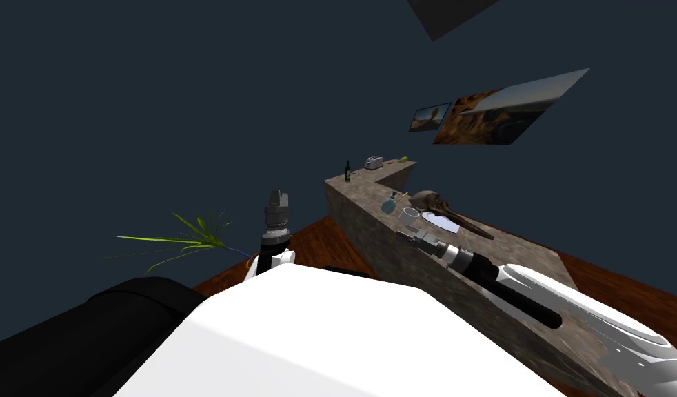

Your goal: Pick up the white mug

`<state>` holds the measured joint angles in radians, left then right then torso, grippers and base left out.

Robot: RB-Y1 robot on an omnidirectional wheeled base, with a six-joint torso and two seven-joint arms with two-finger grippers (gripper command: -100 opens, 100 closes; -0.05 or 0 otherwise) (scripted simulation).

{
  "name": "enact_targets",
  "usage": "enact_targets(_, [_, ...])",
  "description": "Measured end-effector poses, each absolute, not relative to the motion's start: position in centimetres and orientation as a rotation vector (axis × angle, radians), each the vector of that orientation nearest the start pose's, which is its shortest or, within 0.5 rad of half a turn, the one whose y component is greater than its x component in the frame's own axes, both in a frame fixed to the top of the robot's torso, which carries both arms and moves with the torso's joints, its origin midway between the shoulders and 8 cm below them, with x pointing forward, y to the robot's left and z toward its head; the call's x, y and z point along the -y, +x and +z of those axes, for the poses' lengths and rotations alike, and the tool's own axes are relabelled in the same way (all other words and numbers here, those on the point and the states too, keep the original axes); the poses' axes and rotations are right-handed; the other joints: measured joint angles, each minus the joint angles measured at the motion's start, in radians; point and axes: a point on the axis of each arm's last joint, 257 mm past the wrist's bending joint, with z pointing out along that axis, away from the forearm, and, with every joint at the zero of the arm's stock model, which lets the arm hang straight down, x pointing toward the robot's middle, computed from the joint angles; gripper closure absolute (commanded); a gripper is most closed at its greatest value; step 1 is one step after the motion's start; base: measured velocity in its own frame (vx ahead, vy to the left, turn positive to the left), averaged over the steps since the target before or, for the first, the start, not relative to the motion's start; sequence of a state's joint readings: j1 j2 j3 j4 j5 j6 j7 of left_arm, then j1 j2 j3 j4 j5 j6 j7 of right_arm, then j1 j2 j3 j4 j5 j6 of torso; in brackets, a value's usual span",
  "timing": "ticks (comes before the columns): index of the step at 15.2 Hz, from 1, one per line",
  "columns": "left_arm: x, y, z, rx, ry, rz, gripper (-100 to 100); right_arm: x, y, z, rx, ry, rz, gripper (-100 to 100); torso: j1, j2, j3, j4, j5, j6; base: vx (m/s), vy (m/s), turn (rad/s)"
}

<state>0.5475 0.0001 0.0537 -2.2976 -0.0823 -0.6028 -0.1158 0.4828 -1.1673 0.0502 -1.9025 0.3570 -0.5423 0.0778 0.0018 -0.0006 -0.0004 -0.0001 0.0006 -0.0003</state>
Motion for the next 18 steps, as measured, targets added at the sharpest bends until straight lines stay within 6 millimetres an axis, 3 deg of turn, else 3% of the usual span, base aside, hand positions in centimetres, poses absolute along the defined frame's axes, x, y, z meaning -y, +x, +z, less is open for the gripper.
enact_targets(7, [-28.4,31.8,3.6,-0.636,-0.489,-1.092,0,33.4,35.7,-21.6,-1.942,-0.602,0.534,-100,0.001,-0.001,-0.001,0.000,0.000,0.000,0.018,0.029,0.066])
enact_targets(18, [-28.4,31.8,3.6,-0.636,-0.489,-1.092,0,40.4,34.4,-23.5,-2.120,-0.845,0.322,-100,0.000,-0.003,-0.002,-0.001,0.000,0.000,0.034,0.017,0.069])
